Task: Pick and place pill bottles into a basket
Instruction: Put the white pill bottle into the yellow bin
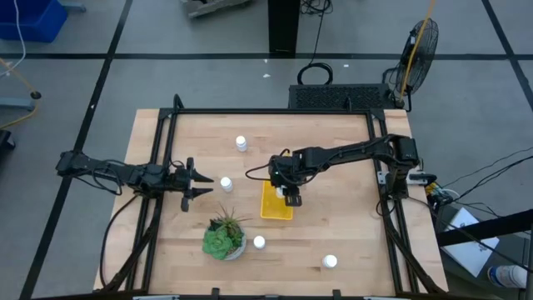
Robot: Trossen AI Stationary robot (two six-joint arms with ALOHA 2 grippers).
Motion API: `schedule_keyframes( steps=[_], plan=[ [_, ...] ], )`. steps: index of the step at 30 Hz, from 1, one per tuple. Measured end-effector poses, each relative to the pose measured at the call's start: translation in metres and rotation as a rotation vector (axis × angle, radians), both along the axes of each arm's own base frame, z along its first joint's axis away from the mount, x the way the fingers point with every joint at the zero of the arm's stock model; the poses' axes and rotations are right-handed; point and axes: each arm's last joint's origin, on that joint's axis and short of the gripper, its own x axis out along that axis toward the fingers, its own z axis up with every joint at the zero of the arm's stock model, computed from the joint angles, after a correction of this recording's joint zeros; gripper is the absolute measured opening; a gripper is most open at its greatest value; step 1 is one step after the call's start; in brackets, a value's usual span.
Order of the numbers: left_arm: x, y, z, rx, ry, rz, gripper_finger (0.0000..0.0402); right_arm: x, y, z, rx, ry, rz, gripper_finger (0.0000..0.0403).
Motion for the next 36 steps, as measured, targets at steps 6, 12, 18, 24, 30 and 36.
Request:
schedule_keyframes(
  steps=[6,12,18,24,30,36],
  plan=[
    [0.000,0.000,0.000,0.000,0.000,0.000,0.0150,0.000,0.000,0.002,-0.001,-0.011,-0.007,0.0139],
    [0.000,0.000,0.000,0.000,0.000,0.000,0.0149,0.000,0.000,0.001,0.007,-0.006,-0.046,0.0217],
    [0.000,0.000,0.000,0.000,0.000,-0.001,0.0150,0.001,0.000,0.001,0.018,-0.017,-0.081,0.0300],
    [0.000,0.000,0.000,0.001,0.000,-0.001,0.0150,0.001,0.000,0.016,0.023,-0.089,-0.111,0.0308],
    [0.000,0.000,0.000,0.001,-0.001,-0.001,0.0149,-0.007,-0.001,0.059,-0.085,-0.273,-0.135,0.0302],
    [0.001,0.001,0.004,-0.003,-0.047,0.051,0.0150,-0.033,-0.003,0.118,-0.184,-0.489,-0.194,0.0302]
  ],
)
